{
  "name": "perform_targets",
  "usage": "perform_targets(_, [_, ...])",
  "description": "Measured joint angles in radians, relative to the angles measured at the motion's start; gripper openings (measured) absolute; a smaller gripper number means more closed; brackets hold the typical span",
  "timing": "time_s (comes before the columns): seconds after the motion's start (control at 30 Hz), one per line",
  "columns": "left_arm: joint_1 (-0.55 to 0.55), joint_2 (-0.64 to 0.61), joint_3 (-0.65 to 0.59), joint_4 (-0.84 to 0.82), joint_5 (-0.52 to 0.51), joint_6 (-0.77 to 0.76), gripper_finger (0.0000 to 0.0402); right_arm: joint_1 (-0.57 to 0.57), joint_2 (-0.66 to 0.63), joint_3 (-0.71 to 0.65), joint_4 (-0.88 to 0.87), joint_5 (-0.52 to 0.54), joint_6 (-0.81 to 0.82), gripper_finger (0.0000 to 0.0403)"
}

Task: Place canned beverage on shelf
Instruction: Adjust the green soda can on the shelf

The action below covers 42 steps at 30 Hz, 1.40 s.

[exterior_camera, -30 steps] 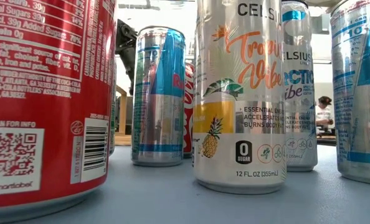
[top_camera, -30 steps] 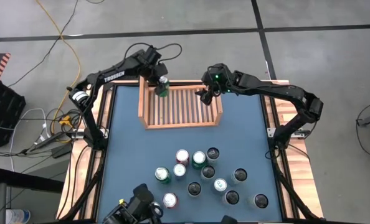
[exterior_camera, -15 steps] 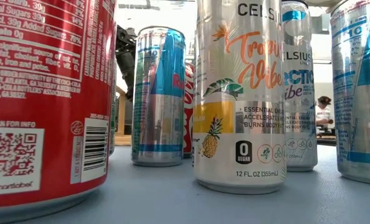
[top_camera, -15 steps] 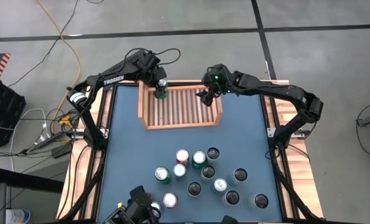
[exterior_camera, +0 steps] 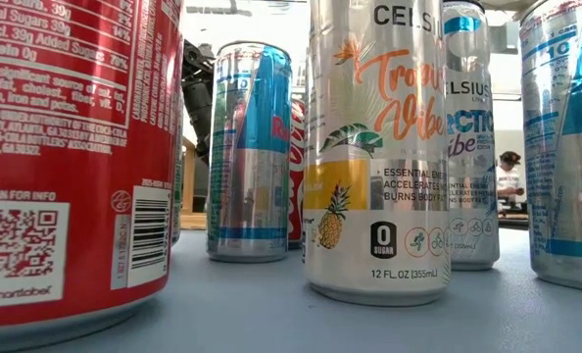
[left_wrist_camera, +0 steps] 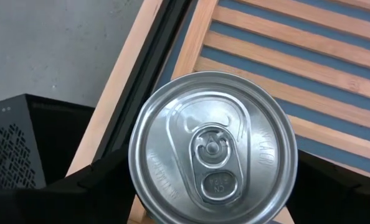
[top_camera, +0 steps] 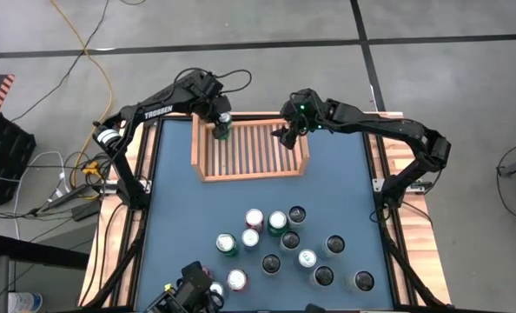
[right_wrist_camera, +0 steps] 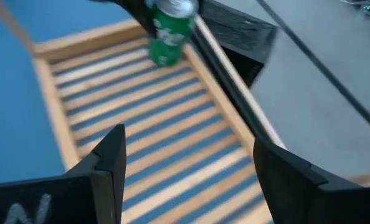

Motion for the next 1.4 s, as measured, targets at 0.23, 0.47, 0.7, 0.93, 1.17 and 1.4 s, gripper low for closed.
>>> perform_targets(0.23, [0.002,-0.002,0.0,0.0,0.047,0.007,0.032,0.038,0.0,0.0,0.113,-0.017,0.046,0.026])
perform_targets(0.47, [0.0,-0.008,0.005,-0.006,0.082,0.016,0.0321,0.104,0.005,0.001,0.2,-0.016,0.106,0.026])
perform_targets(0.7, [0.0,-0.008,0.008,-0.012,0.085,0.027,0.0322,0.174,0.084,0.003,0.215,-0.017,0.106,0.026])
perform_targets(0.93, [0.003,-0.009,0.009,-0.036,0.084,0.04,0.0323,0.183,0.15,0.001,0.229,-0.013,0.108,0.026])
perform_targets(1.17, [0.003,-0.009,0.009,-0.077,0.076,0.083,0.0333,0.164,0.15,0.001,0.251,-0.014,0.113,0.026])
perform_targets(1.4, [0.003,-0.009,0.009,-0.087,0.067,0.095,0.0346,0.158,0.15,0.001,0.249,-0.016,0.113,0.026])
